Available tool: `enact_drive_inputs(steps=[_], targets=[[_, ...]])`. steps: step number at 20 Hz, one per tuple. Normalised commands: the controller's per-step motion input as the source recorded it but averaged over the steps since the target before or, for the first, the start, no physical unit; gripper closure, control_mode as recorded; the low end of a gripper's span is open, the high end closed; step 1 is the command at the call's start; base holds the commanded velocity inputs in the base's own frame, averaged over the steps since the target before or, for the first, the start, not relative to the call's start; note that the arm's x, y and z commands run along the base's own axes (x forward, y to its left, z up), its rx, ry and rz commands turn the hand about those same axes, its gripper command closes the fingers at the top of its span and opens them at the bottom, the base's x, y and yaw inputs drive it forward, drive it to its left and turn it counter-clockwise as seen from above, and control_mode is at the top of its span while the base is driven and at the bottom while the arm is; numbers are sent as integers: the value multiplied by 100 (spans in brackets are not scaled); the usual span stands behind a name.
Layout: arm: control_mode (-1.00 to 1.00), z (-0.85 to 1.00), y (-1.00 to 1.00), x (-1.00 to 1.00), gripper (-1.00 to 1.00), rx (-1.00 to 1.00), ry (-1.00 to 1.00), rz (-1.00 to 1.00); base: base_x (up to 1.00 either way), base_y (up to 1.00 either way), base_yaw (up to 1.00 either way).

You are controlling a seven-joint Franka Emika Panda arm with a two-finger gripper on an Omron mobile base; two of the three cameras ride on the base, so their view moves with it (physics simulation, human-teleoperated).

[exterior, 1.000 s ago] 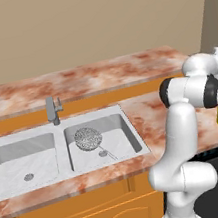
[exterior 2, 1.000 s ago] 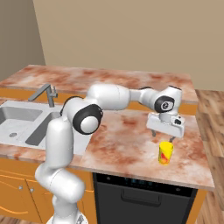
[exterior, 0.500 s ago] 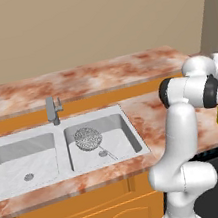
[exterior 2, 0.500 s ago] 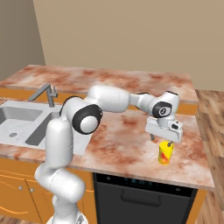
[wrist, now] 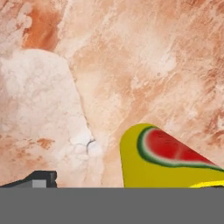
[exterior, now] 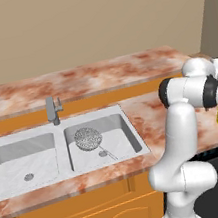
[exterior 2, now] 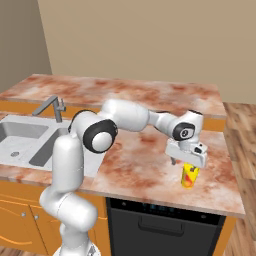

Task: Place the cup in the left basin and the strainer in the right basin of the sink.

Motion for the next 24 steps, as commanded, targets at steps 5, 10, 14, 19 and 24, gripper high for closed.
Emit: enact_drive_inputs(steps=[5,10,14,19,24], targets=[[-100,-20,19,-6,100,0,0,-4,0,0,0],[-100,-5,12,4,100,0,-2,-2,0,0,0],[-100,2,24,0,100,-1,-1,-1,0,0,0],[-100,19,46,-2,100,-6,6,4,0,0,0],[-100,26,64,-8,100,-6,1,3,0,0,0]])
